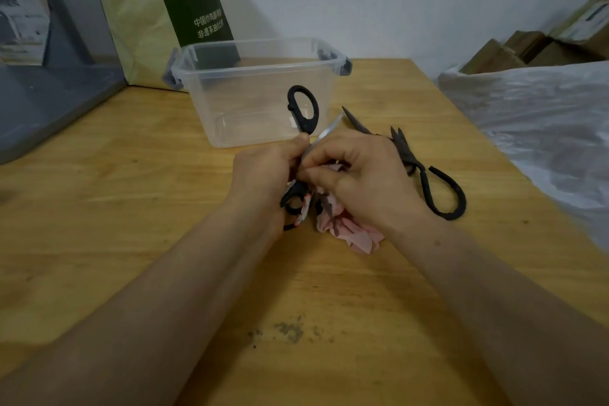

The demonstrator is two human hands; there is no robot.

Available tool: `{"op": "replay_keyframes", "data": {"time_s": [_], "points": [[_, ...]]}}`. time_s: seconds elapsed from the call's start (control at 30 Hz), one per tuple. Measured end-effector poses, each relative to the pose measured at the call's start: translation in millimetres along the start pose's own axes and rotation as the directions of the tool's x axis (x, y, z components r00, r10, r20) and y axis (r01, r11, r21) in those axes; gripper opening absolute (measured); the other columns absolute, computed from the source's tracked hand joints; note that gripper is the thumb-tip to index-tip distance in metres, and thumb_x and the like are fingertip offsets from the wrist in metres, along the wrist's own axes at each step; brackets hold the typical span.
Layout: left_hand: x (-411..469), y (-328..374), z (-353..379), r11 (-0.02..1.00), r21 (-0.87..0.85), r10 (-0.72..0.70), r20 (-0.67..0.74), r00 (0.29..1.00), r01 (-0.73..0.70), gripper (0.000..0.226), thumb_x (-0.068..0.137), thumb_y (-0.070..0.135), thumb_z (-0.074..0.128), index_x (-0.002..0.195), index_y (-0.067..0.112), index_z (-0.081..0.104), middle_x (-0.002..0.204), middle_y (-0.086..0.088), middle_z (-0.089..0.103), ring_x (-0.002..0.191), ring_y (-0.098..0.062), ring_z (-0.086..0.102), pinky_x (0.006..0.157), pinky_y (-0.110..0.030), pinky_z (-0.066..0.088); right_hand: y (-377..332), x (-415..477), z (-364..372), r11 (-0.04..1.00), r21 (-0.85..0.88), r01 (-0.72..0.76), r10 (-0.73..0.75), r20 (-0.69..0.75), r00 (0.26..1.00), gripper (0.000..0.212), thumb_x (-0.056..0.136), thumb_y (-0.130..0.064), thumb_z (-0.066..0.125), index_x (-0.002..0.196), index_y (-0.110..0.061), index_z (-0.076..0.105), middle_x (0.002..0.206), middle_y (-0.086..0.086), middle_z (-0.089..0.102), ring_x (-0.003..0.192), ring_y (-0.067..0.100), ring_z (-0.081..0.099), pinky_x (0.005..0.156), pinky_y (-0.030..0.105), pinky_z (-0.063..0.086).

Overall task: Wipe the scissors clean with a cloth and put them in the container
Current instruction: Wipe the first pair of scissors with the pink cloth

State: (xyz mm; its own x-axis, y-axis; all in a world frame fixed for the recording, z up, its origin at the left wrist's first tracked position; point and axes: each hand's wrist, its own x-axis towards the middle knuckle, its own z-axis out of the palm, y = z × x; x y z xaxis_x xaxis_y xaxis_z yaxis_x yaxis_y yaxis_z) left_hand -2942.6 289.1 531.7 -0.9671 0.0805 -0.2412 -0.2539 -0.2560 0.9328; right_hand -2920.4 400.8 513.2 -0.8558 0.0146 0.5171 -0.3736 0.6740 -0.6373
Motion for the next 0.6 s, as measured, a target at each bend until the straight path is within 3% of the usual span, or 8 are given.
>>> {"op": "replay_keyframes", "data": {"time_s": [0.2, 0.33, 0.5, 0.6], "points": [[-3.3, -0.8, 2.1, 1.000, -0.019, 0.007, 0.022, 1.000, -0.006, 0.025, 0.085, 0.018, 0.069, 0.063, 0.008, 0.061, 0.046, -0.001, 0.059, 0.039, -0.012, 0.057, 0.039, -0.016, 0.044, 3.1, 6.3, -3.2, 0.995, -0.025, -0.093, 0.089, -0.132, 0.987, 0.005, 0.080, -0.019, 0.073, 0.080, -0.021, 0.069, 0.082, -0.011, 0.060, 0.079, -0.001, 0.054, 0.072, 0.009, 0.042], [-2.3, 0.0, 0.6, 1.000, -0.026, 0.011, 0.006, 1.000, -0.011, 0.016, 0.084, 0.017, 0.069, 0.074, 0.004, 0.068, 0.063, -0.008, 0.068, 0.050, -0.017, 0.064, 0.047, -0.024, 0.054, 0.2, 2.1, -2.9, 1.000, 0.008, -0.023, 0.023, 0.011, 1.000, 0.006, 0.078, -0.012, 0.075, 0.080, -0.017, 0.073, 0.081, -0.010, 0.062, 0.082, 0.003, 0.059, 0.078, 0.020, 0.049], [-4.4, -0.3, 2.6, 0.999, -0.014, 0.041, 0.015, 0.999, -0.041, 0.027, 0.085, 0.018, 0.068, 0.061, 0.010, 0.059, 0.042, 0.003, 0.057, 0.037, -0.009, 0.057, 0.038, -0.015, 0.044, -2.3, 5.4, -2.1, 0.992, -0.070, -0.104, 0.095, -0.124, 0.988, 0.003, 0.082, -0.019, 0.071, 0.085, -0.018, 0.071, 0.092, -0.002, 0.065, 0.089, 0.008, 0.058, 0.082, 0.023, 0.046], [-3.6, -0.2, 0.8, 0.999, -0.030, 0.027, 0.009, 1.000, -0.027, 0.018, 0.085, 0.016, 0.068, 0.071, 0.004, 0.066, 0.054, -0.005, 0.065, 0.045, -0.014, 0.063, 0.043, -0.020, 0.050, -3.5, 2.0, -2.1, 0.996, -0.076, -0.036, 0.034, -0.026, 0.999, 0.004, 0.080, -0.014, 0.072, 0.084, -0.017, 0.072, 0.089, -0.002, 0.065, 0.087, 0.009, 0.059, 0.082, 0.028, 0.048]]}}
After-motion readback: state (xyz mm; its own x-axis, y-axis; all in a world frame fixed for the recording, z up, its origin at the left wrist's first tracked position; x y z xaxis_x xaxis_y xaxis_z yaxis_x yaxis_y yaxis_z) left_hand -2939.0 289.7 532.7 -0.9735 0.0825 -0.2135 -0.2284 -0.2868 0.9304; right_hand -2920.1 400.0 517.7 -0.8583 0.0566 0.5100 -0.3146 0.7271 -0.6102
